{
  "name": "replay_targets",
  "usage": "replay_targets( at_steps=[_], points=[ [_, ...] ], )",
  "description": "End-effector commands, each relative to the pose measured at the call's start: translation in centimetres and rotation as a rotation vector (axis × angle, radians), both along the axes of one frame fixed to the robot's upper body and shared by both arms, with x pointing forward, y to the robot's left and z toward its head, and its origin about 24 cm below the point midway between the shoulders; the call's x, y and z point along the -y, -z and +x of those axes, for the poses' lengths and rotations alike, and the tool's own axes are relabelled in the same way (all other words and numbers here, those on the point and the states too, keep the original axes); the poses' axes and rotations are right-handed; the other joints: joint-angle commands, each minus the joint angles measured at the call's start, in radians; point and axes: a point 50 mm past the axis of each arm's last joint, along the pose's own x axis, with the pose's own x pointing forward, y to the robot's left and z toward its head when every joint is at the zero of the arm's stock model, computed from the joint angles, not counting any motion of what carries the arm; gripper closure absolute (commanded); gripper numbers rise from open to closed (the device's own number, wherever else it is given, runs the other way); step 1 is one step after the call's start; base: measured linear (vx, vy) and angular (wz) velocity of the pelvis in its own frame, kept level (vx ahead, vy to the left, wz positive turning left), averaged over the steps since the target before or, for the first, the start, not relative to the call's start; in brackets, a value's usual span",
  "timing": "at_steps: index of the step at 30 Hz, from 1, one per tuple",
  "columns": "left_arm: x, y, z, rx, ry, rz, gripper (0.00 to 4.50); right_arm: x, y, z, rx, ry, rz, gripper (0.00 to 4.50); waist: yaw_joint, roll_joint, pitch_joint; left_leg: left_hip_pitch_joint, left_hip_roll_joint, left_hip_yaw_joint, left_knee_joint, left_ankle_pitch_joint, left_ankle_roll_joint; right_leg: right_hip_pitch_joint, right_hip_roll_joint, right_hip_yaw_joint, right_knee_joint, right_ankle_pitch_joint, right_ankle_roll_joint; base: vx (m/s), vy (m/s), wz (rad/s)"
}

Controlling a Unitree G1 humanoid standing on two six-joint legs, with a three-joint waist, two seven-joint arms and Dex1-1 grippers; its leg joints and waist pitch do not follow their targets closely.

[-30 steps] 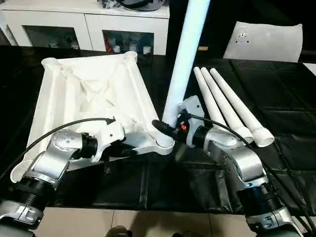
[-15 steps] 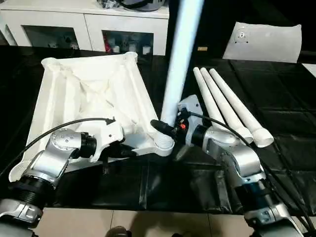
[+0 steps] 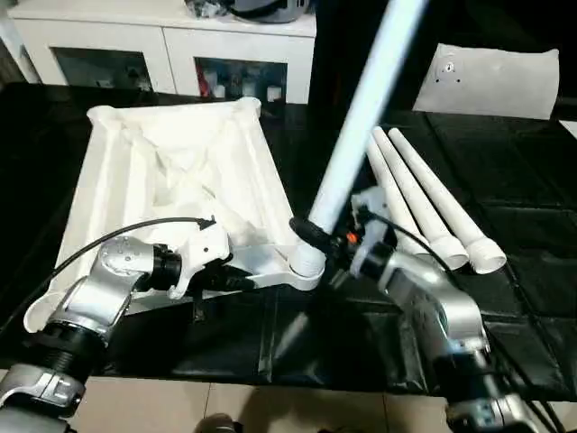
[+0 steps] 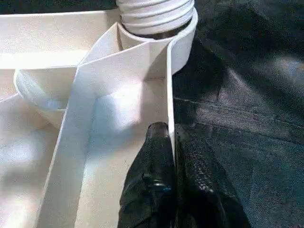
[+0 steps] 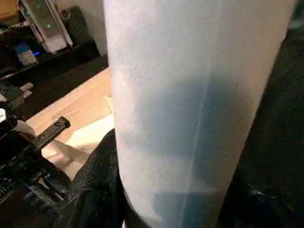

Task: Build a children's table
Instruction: Insert table leg to table base

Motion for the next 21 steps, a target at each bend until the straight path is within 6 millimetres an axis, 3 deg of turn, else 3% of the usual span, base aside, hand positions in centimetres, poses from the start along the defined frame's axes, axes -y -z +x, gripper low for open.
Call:
replay_targets(
  at_steps=[1, 3, 4, 6, 10, 12, 13, 16, 21],
  points=[
    [0.9, -1.9, 0.8, 0.084, 0.048, -0.069, 4.50, 1.5, 3.3, -1.3, -0.105, 0.035, -0.126, 2.61, -0.002, 0.017, -0.067, 0.013, 0.055, -0.017, -0.079, -0.199, -0.025, 0.050, -0.115, 0.059, -0.082, -0.246, -0.153, 0.000, 0.000, 0.00],
    [0.9, -1.9, 0.9, 0.090, 0.043, -0.058, 4.50, 1.4, 3.0, -1.6, -0.060, -0.001, -0.188, 2.62, -0.002, 0.023, -0.068, 0.015, 0.054, -0.018, -0.080, -0.204, -0.026, 0.048, -0.114, 0.058, -0.084, -0.268, -0.144, 0.000, 0.000, 0.00],
    [0.9, -1.9, 1.0, 0.090, 0.044, -0.056, 4.50, 1.3, 2.8, -1.7, -0.015, -0.030, -0.242, 2.62, -0.003, 0.016, -0.066, 0.015, 0.054, -0.017, -0.079, -0.208, -0.023, 0.046, -0.112, 0.059, -0.087, -0.291, -0.137, 0.000, 0.000, 0.00],
    [0.9, -1.8, 1.0, 0.089, 0.057, -0.041, 4.50, 1.2, 2.7, -1.8, 0.018, -0.065, -0.295, 2.62, 0.000, 0.020, -0.067, 0.014, 0.054, -0.017, -0.078, -0.208, -0.022, 0.046, -0.113, 0.059, -0.087, -0.302, -0.133, 0.000, 0.000, 0.00],
    [1.1, -1.9, 1.0, 0.089, 0.077, -0.033, 4.50, 1.0, 2.8, -2.0, 0.048, -0.139, -0.365, 2.62, 0.003, 0.016, -0.068, 0.014, 0.056, -0.018, -0.079, -0.210, -0.017, 0.045, -0.114, 0.060, -0.086, -0.296, -0.136, 0.000, 0.000, 0.00],
    [1.1, -1.9, 1.0, 0.089, 0.081, -0.031, 4.50, 1.0, 2.9, -2.0, 0.050, -0.143, -0.368, 2.62, 0.003, 0.017, -0.068, 0.014, 0.057, -0.018, -0.079, -0.203, -0.016, 0.045, -0.113, 0.060, -0.084, -0.276, -0.140, 0.000, 0.000, 0.00],
    [1.1, -1.9, 1.0, 0.091, 0.101, -0.019, 4.50, 0.8, 2.9, -2.0, 0.046, -0.160, -0.366, 2.62, 0.002, 0.007, -0.068, 0.013, 0.057, -0.017, -0.079, -0.200, -0.012, 0.047, -0.112, 0.059, -0.084, -0.262, -0.143, 0.000, 0.000, 0.00],
    [1.3, -2.1, 0.9, 0.089, 0.166, 0.012, 4.50, 0.1, 2.9, -1.8, 0.021, -0.222, -0.333, 2.62, 0.002, 0.013, -0.069, 0.013, 0.056, -0.018, -0.078, -0.200, -0.007, 0.046, -0.115, 0.059, -0.083, -0.264, -0.148, 0.000, 0.000, 0.00],
    [2.1, -2.7, 1.6, 0.090, 0.230, 0.011, 4.50, -0.5, 3.3, -2.6, -0.037, -0.346, -0.271, 2.62, 0.007, 0.013, -0.069, 0.016, 0.059, -0.018, -0.080, -0.211, -0.009, 0.046, -0.114, 0.059, -0.083, -0.252, -0.152, 0.000, 0.000, 0.00]
  ],
)
